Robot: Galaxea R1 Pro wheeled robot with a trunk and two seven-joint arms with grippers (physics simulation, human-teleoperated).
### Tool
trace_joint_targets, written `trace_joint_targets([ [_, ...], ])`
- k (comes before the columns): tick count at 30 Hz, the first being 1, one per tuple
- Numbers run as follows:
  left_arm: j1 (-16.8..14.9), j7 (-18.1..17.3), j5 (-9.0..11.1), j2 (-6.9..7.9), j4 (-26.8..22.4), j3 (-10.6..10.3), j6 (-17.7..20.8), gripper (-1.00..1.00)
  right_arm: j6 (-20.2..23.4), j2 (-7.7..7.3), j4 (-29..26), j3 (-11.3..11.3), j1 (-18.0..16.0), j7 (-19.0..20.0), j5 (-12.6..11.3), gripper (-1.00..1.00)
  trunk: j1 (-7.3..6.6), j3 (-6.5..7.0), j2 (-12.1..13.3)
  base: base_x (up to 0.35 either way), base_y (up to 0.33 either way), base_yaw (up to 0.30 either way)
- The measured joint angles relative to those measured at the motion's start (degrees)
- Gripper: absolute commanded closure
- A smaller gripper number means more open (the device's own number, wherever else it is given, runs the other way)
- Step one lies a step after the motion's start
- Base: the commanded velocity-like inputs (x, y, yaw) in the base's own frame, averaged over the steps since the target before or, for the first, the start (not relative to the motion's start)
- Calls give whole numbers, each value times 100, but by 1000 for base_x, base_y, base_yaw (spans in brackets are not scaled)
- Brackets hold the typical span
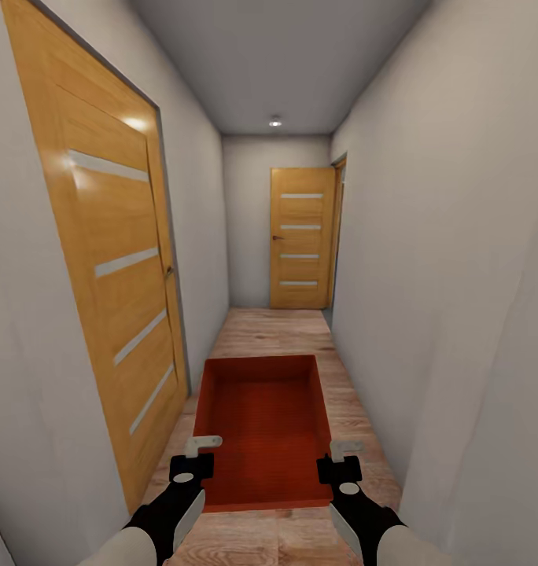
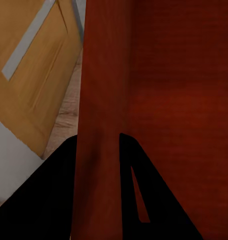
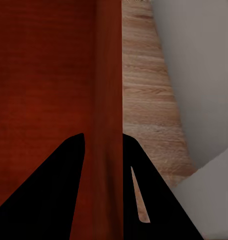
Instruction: Move the two storage containers from the living room to the garage. In the garage, place one container on the floor and stack the other container on top of it (either order is fine).
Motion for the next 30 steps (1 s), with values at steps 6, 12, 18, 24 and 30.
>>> trace_joint_targets([
  [6,0,0,0,0,0,0,0,100,0,0,0,0,0,0,0,100,0,0,0,323,0,0],
  [12,0,0,0,0,-1,0,1,100,0,0,0,-1,0,1,0,100,0,0,0,323,16,0],
  [18,0,2,-2,0,-8,-1,9,100,0,0,0,-5,0,3,-1,100,0,0,0,323,108,0],
  [24,0,0,-1,1,-8,-1,18,100,10,0,0,1,0,2,-8,100,0,0,0,323,17,0],
  [30,0,0,-1,1,-8,-1,13,100,4,0,0,0,0,1,-6,100,0,0,0,323,0,0],
])
